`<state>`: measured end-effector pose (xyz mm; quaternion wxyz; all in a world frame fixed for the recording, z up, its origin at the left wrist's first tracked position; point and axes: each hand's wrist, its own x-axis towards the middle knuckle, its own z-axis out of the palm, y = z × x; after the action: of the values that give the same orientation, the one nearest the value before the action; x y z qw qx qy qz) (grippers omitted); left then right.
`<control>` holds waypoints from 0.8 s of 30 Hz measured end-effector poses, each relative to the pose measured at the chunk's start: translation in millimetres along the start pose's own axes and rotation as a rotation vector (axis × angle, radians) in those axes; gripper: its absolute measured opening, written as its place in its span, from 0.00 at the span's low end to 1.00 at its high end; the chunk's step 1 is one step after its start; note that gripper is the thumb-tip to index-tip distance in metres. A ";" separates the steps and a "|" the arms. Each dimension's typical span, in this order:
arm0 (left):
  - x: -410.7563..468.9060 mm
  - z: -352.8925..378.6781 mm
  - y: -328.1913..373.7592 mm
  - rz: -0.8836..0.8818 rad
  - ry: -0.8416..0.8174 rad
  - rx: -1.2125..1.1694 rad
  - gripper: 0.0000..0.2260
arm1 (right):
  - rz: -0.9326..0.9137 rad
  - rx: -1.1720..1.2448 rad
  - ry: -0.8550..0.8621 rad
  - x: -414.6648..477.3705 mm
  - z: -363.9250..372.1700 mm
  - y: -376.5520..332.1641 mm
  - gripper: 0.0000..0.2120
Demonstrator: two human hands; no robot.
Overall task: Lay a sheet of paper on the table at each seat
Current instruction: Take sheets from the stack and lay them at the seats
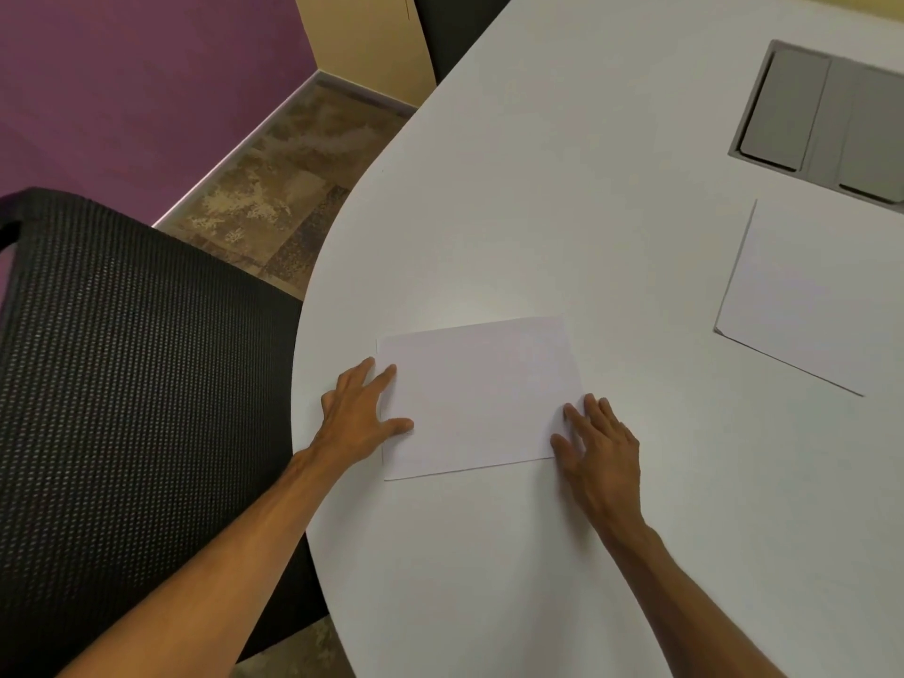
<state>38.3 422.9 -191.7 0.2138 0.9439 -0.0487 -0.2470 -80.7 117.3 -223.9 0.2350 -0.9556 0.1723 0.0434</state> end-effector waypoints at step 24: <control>7.3 64.3 253.0 0.317 0.031 -0.232 0.32 | 0.245 0.318 0.350 15.0 -140.0 85.5 0.19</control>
<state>16.9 168.4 -137.3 0.3582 0.8971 -0.1646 -0.1996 -96.3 -23.3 -139.5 0.3419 -0.8717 0.3291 -0.1219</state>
